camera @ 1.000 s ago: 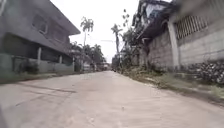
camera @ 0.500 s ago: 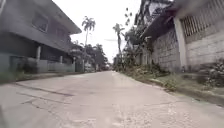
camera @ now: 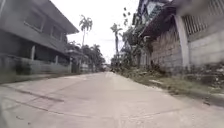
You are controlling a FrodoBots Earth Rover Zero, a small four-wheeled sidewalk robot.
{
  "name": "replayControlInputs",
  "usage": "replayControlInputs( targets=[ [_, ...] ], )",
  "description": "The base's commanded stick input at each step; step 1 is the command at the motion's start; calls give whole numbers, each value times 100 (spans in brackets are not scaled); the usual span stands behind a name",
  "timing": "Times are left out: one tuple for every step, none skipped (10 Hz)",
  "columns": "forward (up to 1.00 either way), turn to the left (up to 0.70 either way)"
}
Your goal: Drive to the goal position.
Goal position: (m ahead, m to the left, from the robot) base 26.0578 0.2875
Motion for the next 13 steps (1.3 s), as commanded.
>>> replayControlInputs(
  targets=[
    [50,0],
    [50,-8],
    [50,-19],
    [50,-50],
    [50,-50],
    [50,-50],
    [50,-50],
    [50,-23],
    [50,0],
    [50,0],
    [50,0],
    [50,0],
    [50,0]
  ],
)
